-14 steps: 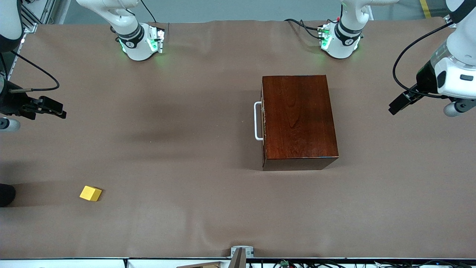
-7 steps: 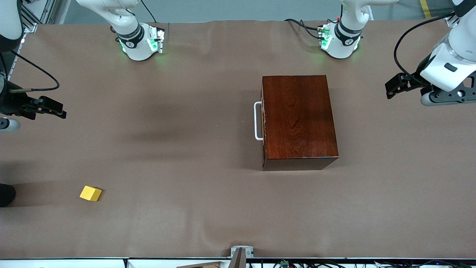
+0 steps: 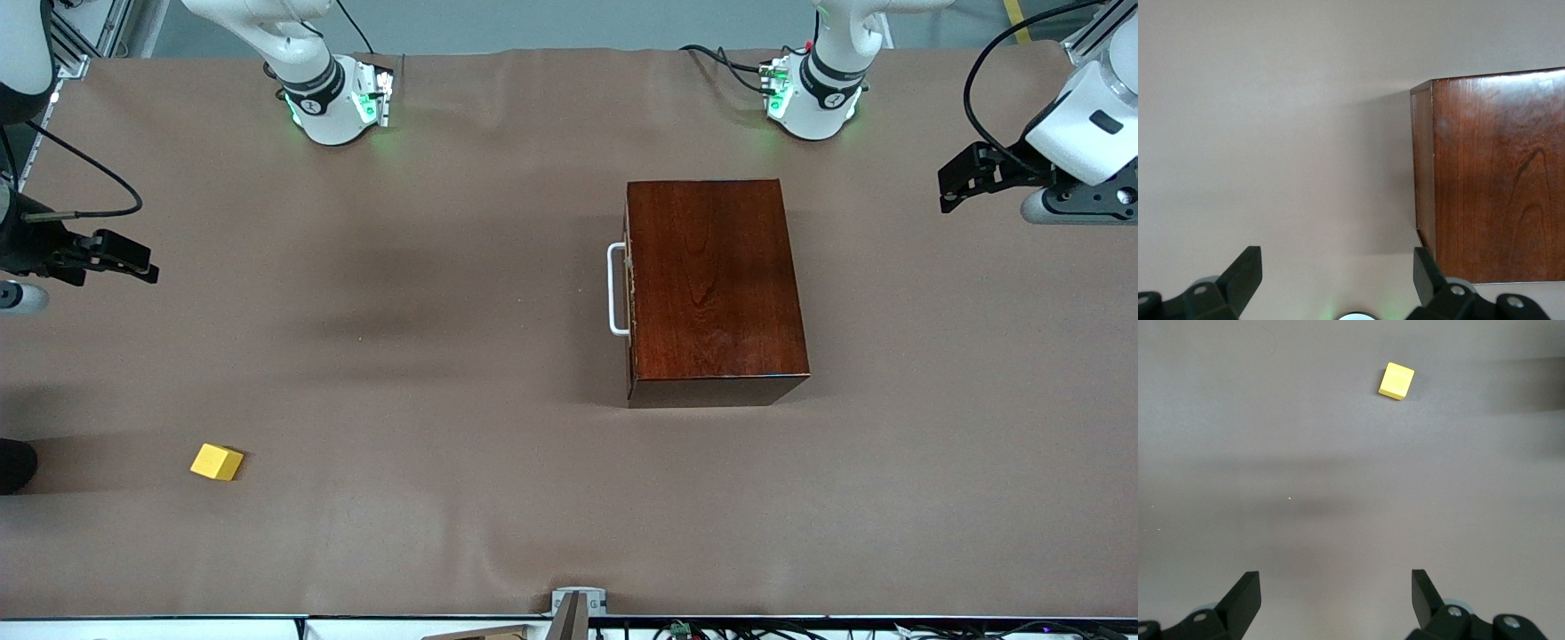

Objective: Open drawer, take yellow block, close drawer

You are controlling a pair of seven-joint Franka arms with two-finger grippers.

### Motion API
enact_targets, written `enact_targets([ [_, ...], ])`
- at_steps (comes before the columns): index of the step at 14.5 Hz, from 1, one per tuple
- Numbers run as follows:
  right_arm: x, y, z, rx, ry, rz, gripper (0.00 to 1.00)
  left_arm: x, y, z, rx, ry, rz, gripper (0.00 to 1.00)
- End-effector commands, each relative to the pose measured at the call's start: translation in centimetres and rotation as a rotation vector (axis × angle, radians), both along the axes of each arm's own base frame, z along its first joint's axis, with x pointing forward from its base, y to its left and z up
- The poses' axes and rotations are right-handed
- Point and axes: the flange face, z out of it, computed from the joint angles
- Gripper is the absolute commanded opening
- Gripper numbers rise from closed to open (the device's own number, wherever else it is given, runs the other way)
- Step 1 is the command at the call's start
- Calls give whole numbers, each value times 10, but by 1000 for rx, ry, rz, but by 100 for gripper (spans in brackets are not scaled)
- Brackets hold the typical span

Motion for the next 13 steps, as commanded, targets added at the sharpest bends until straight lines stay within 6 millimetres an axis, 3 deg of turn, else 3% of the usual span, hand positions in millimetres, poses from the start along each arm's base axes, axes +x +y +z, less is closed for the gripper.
enact_targets([
  [1,-7,1,5,-14,-10,8,100,4,-2,3,-22,16,-17,100],
  [13,-6,3,5,-11,-15,9,100,5,-13,-2,-20,26,-17,100],
])
